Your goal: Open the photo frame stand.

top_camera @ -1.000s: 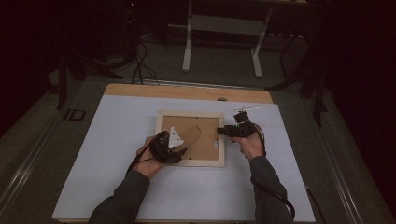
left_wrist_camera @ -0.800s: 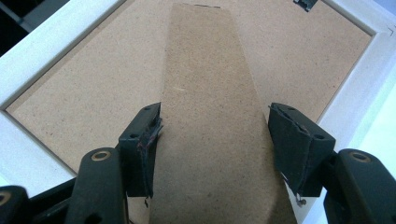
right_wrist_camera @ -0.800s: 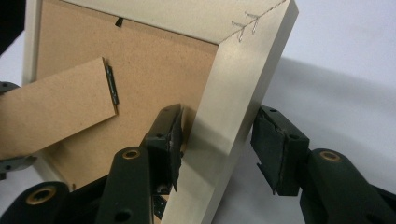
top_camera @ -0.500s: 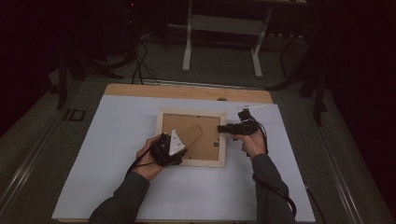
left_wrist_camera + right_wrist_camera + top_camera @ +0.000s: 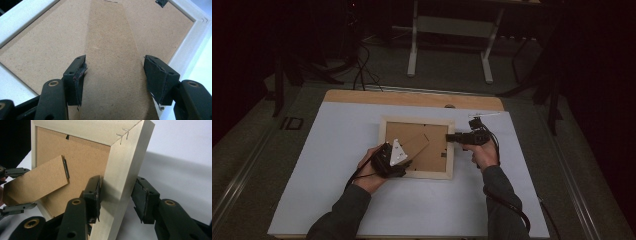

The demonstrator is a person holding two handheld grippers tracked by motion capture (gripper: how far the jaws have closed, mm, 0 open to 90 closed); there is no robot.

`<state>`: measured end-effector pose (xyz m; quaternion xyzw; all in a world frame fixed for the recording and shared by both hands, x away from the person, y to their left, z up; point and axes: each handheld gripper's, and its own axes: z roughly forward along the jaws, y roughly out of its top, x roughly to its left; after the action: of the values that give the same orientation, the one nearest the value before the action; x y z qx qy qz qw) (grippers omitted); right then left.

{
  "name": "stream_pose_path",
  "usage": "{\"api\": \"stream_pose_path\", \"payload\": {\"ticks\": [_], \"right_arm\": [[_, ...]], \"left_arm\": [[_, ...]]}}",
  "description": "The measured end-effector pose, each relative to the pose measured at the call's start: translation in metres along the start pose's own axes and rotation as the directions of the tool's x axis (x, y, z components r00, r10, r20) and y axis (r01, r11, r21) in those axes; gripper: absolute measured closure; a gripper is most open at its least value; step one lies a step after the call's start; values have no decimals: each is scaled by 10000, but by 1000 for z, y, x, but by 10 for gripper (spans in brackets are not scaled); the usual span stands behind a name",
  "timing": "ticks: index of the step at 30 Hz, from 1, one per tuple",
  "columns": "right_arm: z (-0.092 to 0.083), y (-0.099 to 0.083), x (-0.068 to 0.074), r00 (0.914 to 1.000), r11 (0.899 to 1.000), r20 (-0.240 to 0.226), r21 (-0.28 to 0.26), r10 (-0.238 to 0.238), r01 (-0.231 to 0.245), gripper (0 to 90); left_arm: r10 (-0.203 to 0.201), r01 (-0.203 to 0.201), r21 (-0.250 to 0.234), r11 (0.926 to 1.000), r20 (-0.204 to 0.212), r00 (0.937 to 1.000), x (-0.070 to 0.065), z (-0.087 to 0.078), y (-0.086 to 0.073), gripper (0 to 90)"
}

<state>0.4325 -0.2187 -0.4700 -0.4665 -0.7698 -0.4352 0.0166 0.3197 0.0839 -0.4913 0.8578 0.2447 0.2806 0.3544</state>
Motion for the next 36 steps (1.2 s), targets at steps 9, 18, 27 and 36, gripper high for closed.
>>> {"api": "stream_pose_path", "payload": {"ticks": [9, 18, 27, 36], "right_arm": [[-1, -1, 3, 9999, 9999, 102, -134, -95, 97, 590], [-2, -1, 4, 9998, 9997, 114, -183, -133, 135, 590], [-3, -2, 6, 9995, 9994, 159, -222, -269, 273, 589], [-4, -1, 8, 9987, 9986, 205, -251, -456, 462, 589]], "left_arm": [[-624, 620, 76, 9980, 750, 9952, 10, -1, 4, 352], [-1984, 1904, 600, 9799, 1890, 9617, 26, 1, 4, 360], [-3643, 3490, 1065, 9311, 3253, 8726, 42, 3, 5, 382], [-3751, 3395, 1635, 9263, 3137, 8723, 40, 8, 8, 429]]}}
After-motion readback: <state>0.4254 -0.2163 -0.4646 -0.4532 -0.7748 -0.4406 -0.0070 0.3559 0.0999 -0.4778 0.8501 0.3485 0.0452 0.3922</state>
